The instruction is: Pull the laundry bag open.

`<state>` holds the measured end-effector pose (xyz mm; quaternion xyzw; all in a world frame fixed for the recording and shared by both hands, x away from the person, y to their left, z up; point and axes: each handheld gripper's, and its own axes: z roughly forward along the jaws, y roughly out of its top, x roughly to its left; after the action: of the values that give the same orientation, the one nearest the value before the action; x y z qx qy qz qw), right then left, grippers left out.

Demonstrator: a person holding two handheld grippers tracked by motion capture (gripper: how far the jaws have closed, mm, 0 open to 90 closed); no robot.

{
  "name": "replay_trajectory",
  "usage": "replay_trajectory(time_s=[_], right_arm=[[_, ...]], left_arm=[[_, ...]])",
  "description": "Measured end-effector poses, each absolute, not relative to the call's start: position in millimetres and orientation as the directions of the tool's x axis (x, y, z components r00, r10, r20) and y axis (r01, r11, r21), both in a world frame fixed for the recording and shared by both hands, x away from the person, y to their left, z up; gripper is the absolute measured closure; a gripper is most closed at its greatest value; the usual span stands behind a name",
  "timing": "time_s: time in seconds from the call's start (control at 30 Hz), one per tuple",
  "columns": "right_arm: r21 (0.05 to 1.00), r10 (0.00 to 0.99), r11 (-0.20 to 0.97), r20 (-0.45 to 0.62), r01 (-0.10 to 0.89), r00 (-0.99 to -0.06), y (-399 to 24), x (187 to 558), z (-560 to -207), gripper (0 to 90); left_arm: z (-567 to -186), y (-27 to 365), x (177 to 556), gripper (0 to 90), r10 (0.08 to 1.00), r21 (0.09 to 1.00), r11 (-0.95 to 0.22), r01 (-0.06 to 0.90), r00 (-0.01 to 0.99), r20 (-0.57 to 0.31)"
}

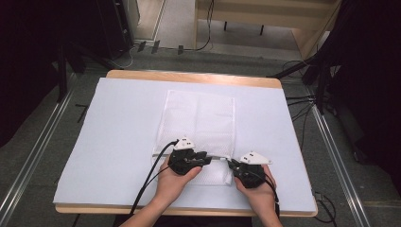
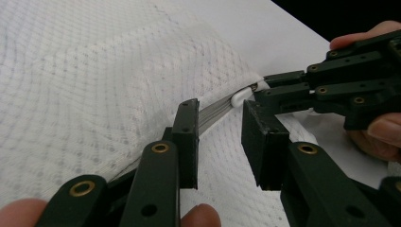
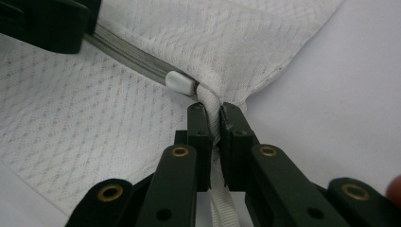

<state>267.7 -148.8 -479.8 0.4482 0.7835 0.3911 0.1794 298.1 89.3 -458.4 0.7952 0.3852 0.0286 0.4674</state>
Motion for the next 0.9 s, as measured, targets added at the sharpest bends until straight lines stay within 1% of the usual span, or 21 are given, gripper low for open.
replay_trajectory(time_s=[0.17, 0.3, 0.53, 0.73, 0.87, 0.9], right_arm=[[0.804, 0.833, 0.288, 0.058, 0.521, -0.550, -147, 263, -471, 85.5], [0.820, 0.816, 0.316, 0.022, 0.477, -0.577, -142, 257, -465, 85.5], [0.825, 0.805, 0.339, -0.006, 0.452, -0.593, -136, 254, -463, 85.6], [0.826, 0.804, 0.346, -0.016, 0.445, -0.595, -134, 254, -462, 85.6], [0.823, 0.802, 0.358, -0.029, 0.441, -0.596, -132, 253, -463, 85.6], [0.823, 0.802, 0.358, -0.030, 0.441, -0.596, -132, 253, -463, 85.6]], left_arm=[[-460, 84, 300, 66.7, 0.639, 0.766, -0.272, 0.583, 0.704, -0.309], [-462, 79, 299, 65.8, 0.620, 0.767, -0.272, 0.582, 0.715, -0.323], [-464, 76, 299, 64.5, 0.581, 0.768, -0.269, 0.580, 0.734, -0.351], [-462, 73, 296, 66.4, 0.512, 0.778, -0.251, 0.576, 0.761, -0.398], [-460, 75, 295, 69.4, 0.488, 0.785, -0.227, 0.576, 0.765, -0.420], [-459, 75, 296, 70.5, 0.496, 0.785, -0.232, 0.574, 0.764, -0.412]])
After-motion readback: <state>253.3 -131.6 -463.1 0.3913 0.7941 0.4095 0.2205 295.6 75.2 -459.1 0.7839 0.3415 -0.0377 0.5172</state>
